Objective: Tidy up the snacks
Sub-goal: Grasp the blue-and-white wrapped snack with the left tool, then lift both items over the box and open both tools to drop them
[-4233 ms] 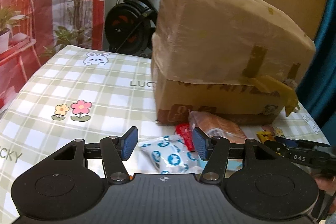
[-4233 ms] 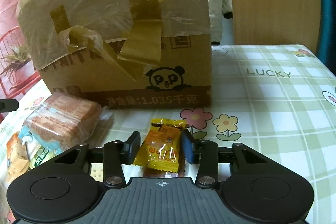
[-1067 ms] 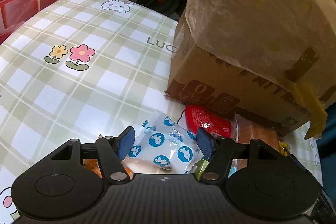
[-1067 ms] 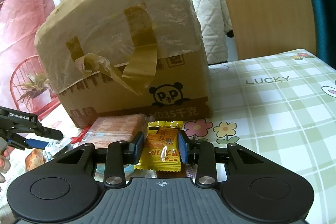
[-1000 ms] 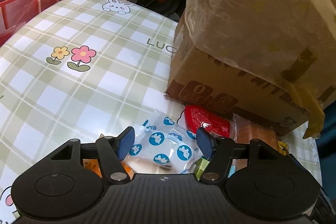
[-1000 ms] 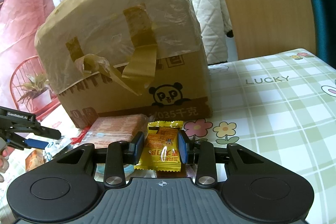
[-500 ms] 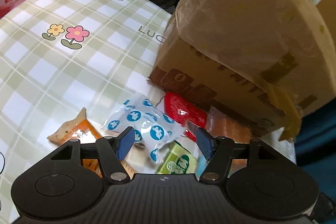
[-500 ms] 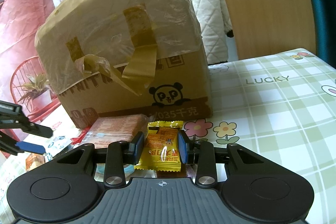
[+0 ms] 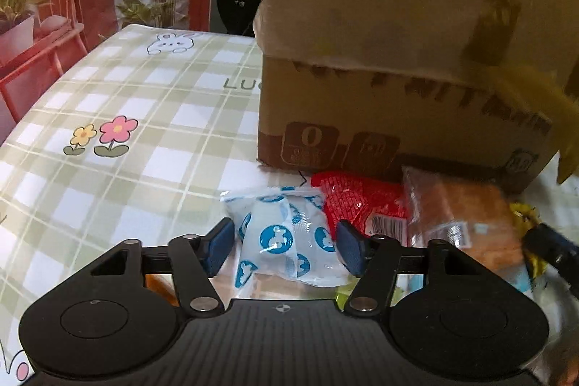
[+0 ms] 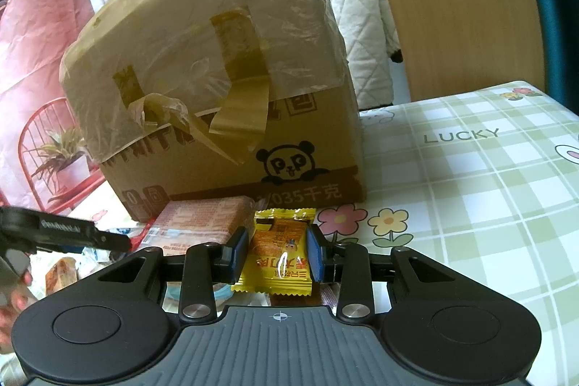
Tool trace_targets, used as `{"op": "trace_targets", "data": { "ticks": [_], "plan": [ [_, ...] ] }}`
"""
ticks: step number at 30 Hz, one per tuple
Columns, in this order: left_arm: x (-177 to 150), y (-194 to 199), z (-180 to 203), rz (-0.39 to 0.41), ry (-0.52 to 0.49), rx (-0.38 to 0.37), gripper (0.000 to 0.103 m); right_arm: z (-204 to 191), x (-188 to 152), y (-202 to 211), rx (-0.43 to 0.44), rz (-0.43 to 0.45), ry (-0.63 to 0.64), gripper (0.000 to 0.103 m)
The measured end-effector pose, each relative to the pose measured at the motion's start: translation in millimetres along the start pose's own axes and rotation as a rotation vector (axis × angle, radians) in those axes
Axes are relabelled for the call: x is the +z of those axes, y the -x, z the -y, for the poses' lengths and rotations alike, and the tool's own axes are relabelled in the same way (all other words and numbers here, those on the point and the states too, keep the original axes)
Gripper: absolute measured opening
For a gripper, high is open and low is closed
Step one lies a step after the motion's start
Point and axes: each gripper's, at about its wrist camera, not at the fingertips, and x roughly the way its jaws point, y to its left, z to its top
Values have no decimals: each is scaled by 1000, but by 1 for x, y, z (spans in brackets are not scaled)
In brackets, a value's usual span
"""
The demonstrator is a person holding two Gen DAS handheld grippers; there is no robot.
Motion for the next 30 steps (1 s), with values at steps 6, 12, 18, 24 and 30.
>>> {"op": "trace_targets", "data": {
  "ticks": [6,12,18,24,30],
  "plan": [
    [-11,8,-6,54,-21,-11,51,0,0,0,1,-1,0,32],
    [-14,24,-13,112,-1,-13,49,0,-1,0,-2,4,0,32],
    [-12,44,-20,170,37,-23,49,1,0,3,-10,18,0,32],
    [-5,64,-25,231,42,-45,49,3,3,15,-18,40,-14,32],
    [15,81,-26,309,43,-73,49,8,20,49,-52,131,-46,32]
  ]
}}
